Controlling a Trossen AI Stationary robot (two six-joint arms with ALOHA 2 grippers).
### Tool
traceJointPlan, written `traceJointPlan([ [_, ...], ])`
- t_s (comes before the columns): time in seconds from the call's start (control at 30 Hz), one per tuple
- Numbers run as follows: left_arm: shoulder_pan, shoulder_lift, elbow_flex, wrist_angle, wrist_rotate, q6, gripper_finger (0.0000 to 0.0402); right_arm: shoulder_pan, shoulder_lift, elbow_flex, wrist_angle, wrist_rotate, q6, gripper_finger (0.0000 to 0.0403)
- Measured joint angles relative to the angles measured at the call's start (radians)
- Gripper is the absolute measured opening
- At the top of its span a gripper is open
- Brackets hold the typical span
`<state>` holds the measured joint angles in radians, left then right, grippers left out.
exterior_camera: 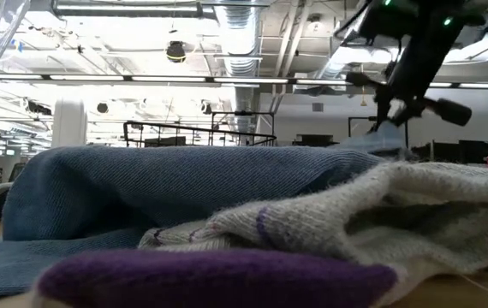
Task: Pick & Place Cloths
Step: Put the blue polo shirt into the black mesh basket
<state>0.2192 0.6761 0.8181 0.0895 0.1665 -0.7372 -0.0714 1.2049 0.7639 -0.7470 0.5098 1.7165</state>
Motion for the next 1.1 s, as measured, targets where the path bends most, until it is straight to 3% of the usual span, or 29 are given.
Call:
traceJointPlan([
  [0.27, 0.000, 0.000, 0.000, -0.001, 0.000, 0.000, 0.0191, 0.050, -0.093, 0.036, -0.017, 0.063, -0.039, 0.0016],
  [0.57, 0.000, 0.016, 0.000, -0.003, 0.000, 0.000, 0.0191, 0.019, -0.004, 0.043, -0.108, -0.106, -0.049, 0.0026],
  [0.7, 0.000, 0.035, 0.000, -0.002, 0.000, 0.000, 0.0191, 0.009, 0.050, 0.044, -0.110, -0.216, -0.127, 0.0098],
  [0.97, 0.000, 0.076, 0.000, -0.003, 0.044, 0.000, 0.0191, 0.004, 0.044, 0.051, -0.110, -0.387, -0.352, 0.0290],
  [1.1, 0.000, 0.092, 0.000, -0.001, 0.074, 0.000, 0.0191, -0.031, 0.014, 0.110, -0.161, -0.429, -0.428, 0.0347],
])
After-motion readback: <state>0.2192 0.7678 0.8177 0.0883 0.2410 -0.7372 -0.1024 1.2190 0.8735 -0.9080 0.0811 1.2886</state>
